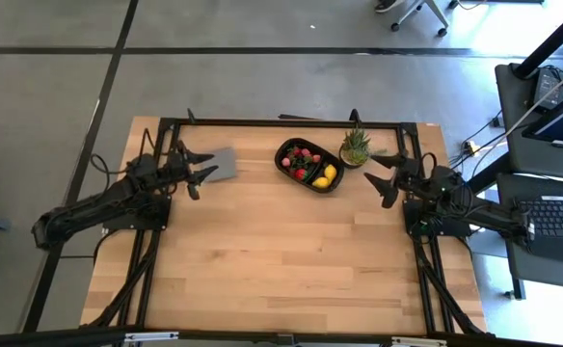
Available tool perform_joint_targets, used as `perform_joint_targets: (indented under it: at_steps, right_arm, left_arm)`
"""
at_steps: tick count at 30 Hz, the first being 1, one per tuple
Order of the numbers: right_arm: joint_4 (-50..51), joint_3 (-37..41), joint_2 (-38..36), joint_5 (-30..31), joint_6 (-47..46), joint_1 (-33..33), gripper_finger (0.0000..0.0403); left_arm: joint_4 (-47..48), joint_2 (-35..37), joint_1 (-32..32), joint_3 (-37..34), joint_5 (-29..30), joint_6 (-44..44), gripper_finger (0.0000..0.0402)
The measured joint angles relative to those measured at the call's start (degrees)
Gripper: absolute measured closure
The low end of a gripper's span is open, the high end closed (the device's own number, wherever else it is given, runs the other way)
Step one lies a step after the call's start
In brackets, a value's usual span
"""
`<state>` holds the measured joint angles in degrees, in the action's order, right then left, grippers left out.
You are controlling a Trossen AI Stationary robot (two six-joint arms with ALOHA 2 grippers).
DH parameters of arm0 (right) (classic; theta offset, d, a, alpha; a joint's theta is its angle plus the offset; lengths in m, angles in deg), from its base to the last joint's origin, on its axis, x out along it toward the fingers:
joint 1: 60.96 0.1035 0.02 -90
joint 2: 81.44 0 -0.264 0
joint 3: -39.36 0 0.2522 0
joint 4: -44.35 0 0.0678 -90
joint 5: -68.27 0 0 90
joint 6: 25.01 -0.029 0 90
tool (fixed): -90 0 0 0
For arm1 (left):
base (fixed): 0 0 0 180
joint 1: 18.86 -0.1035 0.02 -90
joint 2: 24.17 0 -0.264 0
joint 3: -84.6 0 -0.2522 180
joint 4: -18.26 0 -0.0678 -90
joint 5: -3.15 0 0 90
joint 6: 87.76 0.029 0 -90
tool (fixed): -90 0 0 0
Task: Pick and placing Produce into tupperware
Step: Return to Home Position
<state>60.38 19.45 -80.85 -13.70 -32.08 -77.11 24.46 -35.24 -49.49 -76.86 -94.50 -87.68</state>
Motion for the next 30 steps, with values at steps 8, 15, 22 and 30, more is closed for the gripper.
perform_joint_targets:
  at_steps: [8,15,22,30]
  right_arm:
    - [1.86,0.0,-0.54,0.0,0.62,0.0,0.0077]
    - [2.44,0.0,-0.54,0.02,0.03,0.0,0.0077]
    - [0.93,0.0,-0.51,0.05,2.04,0.0,0.0077]
    - [-0.82,-0.01,-0.51,0.03,4.31,0.0,0.0077]
  left_arm:
    - [6.39,4.75,0.02,-0.03,1.98,-1.15,0.0236]
    - [10.09,11.05,0.0,-0.01,5.63,-1.51,0.0237]
    - [11.36,10.94,0.02,-2.0,6.0,-2.9,0.0237]
    - [7.79,10.76,0.02,-3.94,7.17,-3.6,0.0237]
